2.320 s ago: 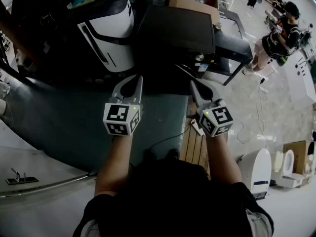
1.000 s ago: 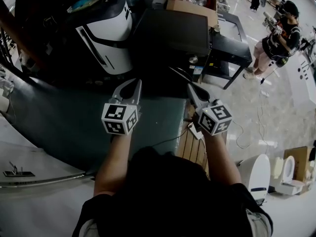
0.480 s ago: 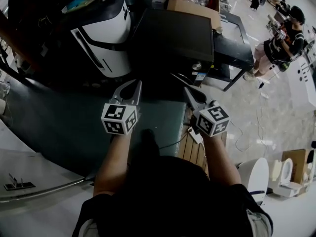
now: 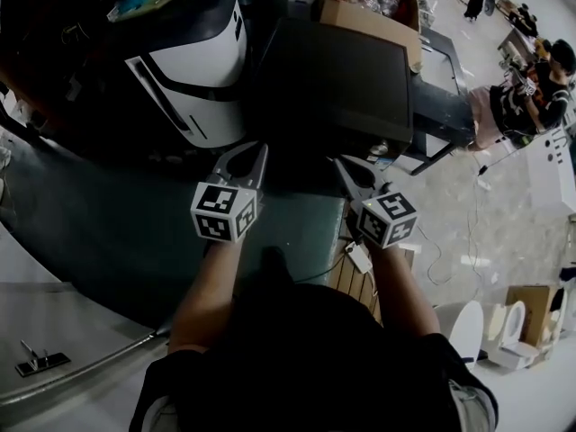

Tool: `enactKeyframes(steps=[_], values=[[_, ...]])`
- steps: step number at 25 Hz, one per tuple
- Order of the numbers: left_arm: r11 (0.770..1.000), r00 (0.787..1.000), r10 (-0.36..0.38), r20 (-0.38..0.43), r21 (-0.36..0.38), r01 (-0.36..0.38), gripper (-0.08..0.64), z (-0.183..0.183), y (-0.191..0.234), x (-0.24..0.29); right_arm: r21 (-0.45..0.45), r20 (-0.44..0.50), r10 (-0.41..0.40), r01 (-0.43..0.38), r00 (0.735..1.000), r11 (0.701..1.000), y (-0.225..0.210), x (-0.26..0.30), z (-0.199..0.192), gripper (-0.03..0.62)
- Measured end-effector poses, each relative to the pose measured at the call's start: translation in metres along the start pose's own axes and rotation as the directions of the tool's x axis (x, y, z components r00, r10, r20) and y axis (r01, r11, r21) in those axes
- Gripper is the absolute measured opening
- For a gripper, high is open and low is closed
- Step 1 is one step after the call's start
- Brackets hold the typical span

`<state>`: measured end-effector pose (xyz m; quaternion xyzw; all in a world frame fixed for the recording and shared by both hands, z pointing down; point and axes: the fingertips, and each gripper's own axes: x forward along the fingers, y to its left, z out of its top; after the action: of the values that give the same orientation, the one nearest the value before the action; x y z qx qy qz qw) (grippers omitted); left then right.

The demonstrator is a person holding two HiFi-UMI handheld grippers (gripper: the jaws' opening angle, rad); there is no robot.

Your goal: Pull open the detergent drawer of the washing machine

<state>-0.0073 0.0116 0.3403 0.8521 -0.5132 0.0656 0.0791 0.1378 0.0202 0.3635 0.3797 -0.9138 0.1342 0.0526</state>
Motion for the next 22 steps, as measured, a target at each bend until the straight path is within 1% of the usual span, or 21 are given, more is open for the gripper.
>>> enactKeyframes(steps=[6,11,14,17,22], values=[[1.0,1.0,0.009,-0.01,-0.019,-0.009,0.011,0.001,0.055,0.02,-0.008,-0.033,0.013,-0.013,0.999,1.0,-0.006,0.061,0.008,0.003],[0.999,1.0,0.014,-0.016,-0.04,-0.015,0.011,-0.002,0.095,0.027,-0.018,-0.059,0.028,-0.029,0.998,0.999,0.001,0.103,0.009,0.003],[0.999,1.0,0.015,-0.022,-0.05,-0.016,0.011,-0.005,0.111,0.031,-0.02,-0.074,0.034,-0.036,0.997,0.999,0.004,0.117,0.007,0.003],[0.998,0.999,0.018,-0.029,-0.063,-0.02,0.011,-0.008,0.122,0.04,-0.014,-0.095,0.04,-0.041,0.995,0.999,-0.002,0.126,0.004,0.003],[0.996,0.998,0.024,-0.062,-0.079,-0.029,0.011,-0.019,0.132,0.072,-0.011,-0.118,0.033,-0.034,0.992,0.999,-0.034,0.142,-0.001,0.003]])
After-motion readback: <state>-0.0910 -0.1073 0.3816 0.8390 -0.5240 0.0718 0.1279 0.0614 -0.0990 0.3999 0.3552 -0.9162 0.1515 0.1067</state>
